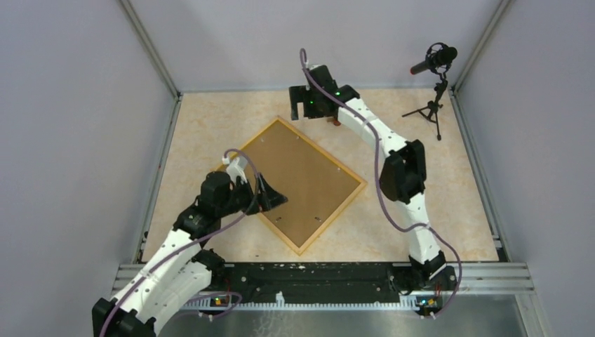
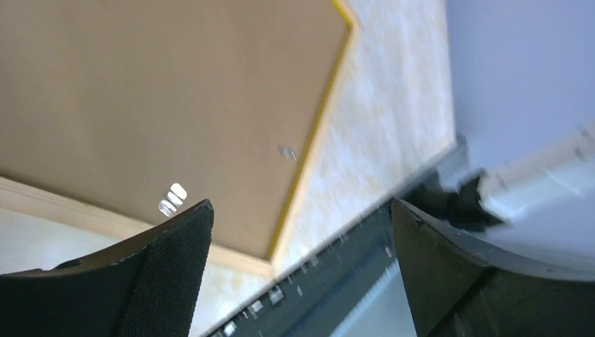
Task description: Put the photo into the frame
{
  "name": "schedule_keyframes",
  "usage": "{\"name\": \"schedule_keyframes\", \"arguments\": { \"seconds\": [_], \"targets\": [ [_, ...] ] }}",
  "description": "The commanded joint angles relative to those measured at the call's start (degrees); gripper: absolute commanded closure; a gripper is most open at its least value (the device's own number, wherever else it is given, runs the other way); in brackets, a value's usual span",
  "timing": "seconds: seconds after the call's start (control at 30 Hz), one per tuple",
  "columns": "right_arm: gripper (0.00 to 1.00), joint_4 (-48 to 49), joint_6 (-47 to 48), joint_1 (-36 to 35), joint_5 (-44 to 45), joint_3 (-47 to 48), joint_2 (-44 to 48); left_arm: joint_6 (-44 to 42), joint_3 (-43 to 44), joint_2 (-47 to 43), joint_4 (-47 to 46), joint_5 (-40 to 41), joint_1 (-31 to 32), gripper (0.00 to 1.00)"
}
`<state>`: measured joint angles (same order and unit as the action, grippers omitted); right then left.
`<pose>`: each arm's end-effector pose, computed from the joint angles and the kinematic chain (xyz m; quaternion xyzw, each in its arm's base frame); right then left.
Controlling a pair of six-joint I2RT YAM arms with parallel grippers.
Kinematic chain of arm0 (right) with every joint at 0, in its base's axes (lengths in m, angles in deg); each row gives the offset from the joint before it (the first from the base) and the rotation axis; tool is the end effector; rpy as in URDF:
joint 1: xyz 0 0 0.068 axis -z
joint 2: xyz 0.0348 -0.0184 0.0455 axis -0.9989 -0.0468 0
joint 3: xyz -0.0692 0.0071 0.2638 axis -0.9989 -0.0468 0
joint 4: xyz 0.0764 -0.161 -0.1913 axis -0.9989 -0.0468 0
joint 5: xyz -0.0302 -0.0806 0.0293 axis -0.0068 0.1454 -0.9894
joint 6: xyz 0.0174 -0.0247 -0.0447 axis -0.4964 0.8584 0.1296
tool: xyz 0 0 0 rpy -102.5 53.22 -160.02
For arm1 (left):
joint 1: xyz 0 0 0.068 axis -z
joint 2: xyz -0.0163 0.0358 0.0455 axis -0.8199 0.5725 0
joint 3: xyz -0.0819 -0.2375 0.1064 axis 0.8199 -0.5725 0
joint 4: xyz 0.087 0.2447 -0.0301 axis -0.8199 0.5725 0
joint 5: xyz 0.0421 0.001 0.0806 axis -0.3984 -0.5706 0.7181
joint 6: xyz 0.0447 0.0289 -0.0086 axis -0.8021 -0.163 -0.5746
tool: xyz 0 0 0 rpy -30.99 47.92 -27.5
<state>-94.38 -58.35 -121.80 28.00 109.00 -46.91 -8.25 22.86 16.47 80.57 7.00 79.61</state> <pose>0.4411 0.3022 0.2856 -0.1240 0.9002 0.1795 0.3769 0.1407 -0.0824 0.2291 -0.0360 0.8493 -0.4459 0.2804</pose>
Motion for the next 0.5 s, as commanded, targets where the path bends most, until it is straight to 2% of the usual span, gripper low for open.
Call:
{"name": "schedule_keyframes", "arguments": {
  "seconds": [0.0, 0.07, 0.13, 0.23, 0.27, 0.33, 0.47],
  "targets": [
    [0.01, -8.3, -6.9, 0.7, 10.6, -16.9, 17.9, -11.2, 10.7, 1.4, 4.6, 24.4, 0.0, 0.02],
    [0.01, -4.3, -13.4, 0.5, 11.0, -31.1, 26.3, -14.7, 13.3, 4.4, 1.7, 39.2, -0.1, 0.02],
    [0.01, 2.7, -19.5, 0.1, 8.6, -45.7, 34.4, -18.3, 13.7, 8.2, -6.1, 48.2, -0.1, 0.02],
    [0.01, 5.3, -30.0, -0.2, 7.5, -60.6, 44.9, -20.3, 17.0, 16.7, -15.0, 55.2, -2.8, 0.02],
    [0.01, 5.4, -32.4, -0.4, 7.8, -64.0, 47.3, -20.9, 18.5, 20.0, -18.1, 56.2, -4.0, 0.02],
    [0.01, 6.3, -35.5, -0.4, 8.4, -69.2, 51.6, -18.5, 23.7, 28.9, -18.0, 54.3, -8.2, 0.02],
    [0.01, 11.2, -37.9, -0.4, 5.6, -78.1, 56.8, -15.9, 31.8, 45.2, -18.6, 43.6, -17.4, 0.02]
  ]
}}
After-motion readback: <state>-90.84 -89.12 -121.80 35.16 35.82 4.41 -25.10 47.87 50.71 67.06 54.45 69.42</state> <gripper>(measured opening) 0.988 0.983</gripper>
